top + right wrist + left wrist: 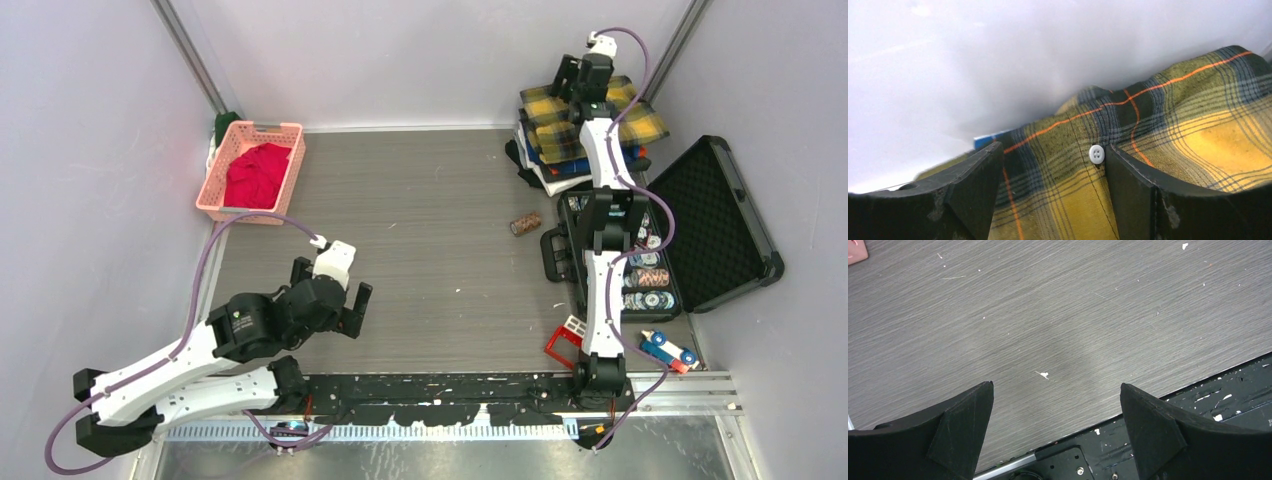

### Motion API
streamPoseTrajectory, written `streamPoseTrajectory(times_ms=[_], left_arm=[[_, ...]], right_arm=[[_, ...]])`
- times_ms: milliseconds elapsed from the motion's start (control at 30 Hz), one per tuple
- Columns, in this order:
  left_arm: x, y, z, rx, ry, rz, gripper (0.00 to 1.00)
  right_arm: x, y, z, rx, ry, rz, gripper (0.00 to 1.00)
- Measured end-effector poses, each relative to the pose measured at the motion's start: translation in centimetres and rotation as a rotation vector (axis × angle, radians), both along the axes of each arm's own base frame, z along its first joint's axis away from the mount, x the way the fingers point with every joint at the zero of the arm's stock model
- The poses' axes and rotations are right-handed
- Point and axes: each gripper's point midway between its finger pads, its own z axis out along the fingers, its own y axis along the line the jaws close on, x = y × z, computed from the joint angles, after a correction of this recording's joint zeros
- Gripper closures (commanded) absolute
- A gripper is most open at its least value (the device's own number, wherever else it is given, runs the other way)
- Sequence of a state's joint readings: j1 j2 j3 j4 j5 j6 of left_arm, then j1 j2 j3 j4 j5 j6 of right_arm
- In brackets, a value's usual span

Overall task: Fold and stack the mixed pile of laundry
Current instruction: Pick up the T-shirt and place it in the bin.

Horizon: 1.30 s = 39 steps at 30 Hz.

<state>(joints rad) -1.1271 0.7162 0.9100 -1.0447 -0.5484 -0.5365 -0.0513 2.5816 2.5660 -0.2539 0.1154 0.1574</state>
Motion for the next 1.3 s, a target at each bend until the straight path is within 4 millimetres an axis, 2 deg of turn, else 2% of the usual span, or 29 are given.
streamPoseTrajectory(times_ms=[167, 300, 367, 500, 567, 633, 700, 767, 800, 867, 967, 1067, 1133, 1300], left_arm=[[0.0, 0.1, 0.2, -0.008, -0.005, -0.001, 0.00], [-0.1, 0.1, 0.3, -0.017, -0.009, -0.002, 0.00], [-0.1, 0.2, 0.4, -0.024, -0.011, -0.002, 0.00], [-0.3, 0.4, 0.8, -0.053, -0.022, -0.002, 0.00], [-0.4, 0.6, 1.0, -0.074, -0.031, -0.001, 0.00], [-0.5, 0.9, 1.3, -0.096, -0.041, 0.001, 0.00], [-0.6, 1.1, 1.7, -0.117, -0.053, 0.003, 0.00], [-0.6, 1.2, 1.8, -0.126, -0.057, 0.003, 0.00], [-0.6, 1.3, 1.8, -0.128, -0.059, 0.003, 0.00], [-0.5, 1.4, 1.8, -0.125, -0.064, 0.008, 0.00], [-0.4, 1.5, 1.9, -0.113, -0.073, 0.009, 0.00], [0.0, 1.7, 1.8, -0.075, -0.085, 0.015, 0.00], [0.4, 1.6, 1.8, -0.046, -0.089, 0.019, 0.00], [1.7, 1.4, 2.9, 0.034, -0.134, 0.029, 0.00]], right_arm=[[0.1, 3.0, 3.2, -0.042, -0.061, 0.039, 0.20], [-1.4, 6.3, 8.8, -0.062, -0.132, 0.087, 0.19], [-3.3, 8.4, 13.1, -0.077, -0.181, 0.116, 0.18], [-9.4, 11.0, 24.9, -0.090, -0.368, 0.142, 0.19], [-12.3, 10.8, 29.4, -0.089, -0.442, 0.125, 0.21], [-15.4, 9.4, 32.9, -0.080, -0.493, 0.083, 0.22], [-17.9, 8.0, 34.1, -0.053, -0.492, 0.047, 0.22], [-19.9, 7.2, 32.7, -0.022, -0.441, 0.032, 0.22], [-20.8, 7.0, 31.2, -0.005, -0.402, 0.025, 0.21], [-22.8, 6.9, 26.7, 0.031, -0.305, 0.019, 0.21], [-26.2, 8.2, 18.7, 0.093, -0.142, 0.041, 0.21], [-29.8, 9.9, 13.2, 0.143, -0.031, 0.070, 0.21], [-32.3, 10.7, 11.1, 0.172, 0.007, 0.085, 0.21], [-36.3, 12.6, 9.9, 0.242, -0.010, 0.139, 0.21]])
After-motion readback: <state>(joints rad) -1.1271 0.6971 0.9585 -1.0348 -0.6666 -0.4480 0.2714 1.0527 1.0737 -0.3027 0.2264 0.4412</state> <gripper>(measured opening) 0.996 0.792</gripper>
